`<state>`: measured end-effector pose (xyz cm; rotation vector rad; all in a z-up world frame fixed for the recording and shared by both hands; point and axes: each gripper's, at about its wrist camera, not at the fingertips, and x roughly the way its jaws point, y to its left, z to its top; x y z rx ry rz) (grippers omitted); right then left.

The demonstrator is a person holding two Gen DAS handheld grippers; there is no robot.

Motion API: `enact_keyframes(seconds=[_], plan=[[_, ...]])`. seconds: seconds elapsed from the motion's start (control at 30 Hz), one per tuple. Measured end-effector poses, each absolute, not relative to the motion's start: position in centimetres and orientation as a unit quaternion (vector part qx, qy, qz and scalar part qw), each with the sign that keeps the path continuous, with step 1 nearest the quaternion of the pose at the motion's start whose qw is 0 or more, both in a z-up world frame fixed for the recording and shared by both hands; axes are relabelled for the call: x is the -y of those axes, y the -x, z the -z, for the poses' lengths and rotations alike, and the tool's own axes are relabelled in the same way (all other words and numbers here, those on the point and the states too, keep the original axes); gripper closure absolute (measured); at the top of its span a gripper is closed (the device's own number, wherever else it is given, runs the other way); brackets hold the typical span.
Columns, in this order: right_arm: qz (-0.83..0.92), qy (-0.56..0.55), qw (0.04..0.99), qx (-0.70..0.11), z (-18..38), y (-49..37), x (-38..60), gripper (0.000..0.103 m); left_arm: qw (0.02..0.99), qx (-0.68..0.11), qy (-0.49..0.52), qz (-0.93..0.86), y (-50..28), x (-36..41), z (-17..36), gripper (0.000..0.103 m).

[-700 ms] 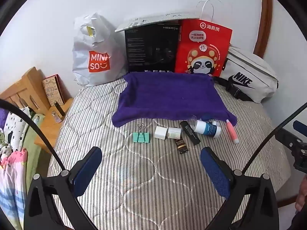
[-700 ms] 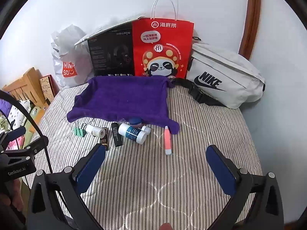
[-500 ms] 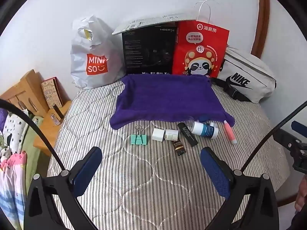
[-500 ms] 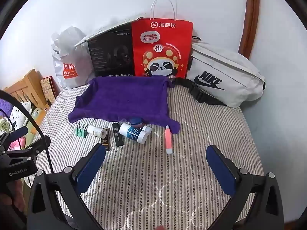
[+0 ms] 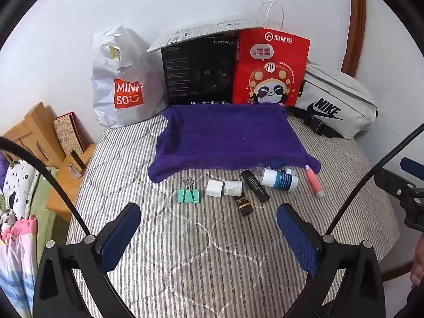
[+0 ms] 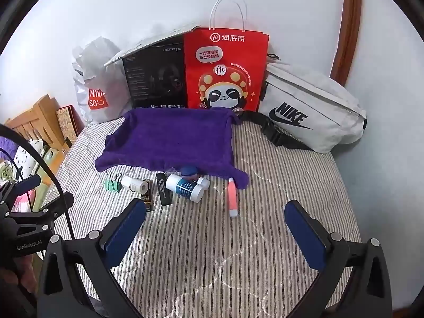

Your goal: Organize rigid objects

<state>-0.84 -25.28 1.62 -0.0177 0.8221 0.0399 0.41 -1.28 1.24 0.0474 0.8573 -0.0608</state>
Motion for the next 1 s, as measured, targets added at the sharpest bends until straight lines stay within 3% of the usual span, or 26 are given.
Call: enact_keyframes(seconds=[1.0], plan=[[-0.014,0.013,0.916,-0.401,-2.1,1.5,25.4,0.000,0.911,-0.411,-0.028,0.029,0.8,1.1,-1.2,0.000]])
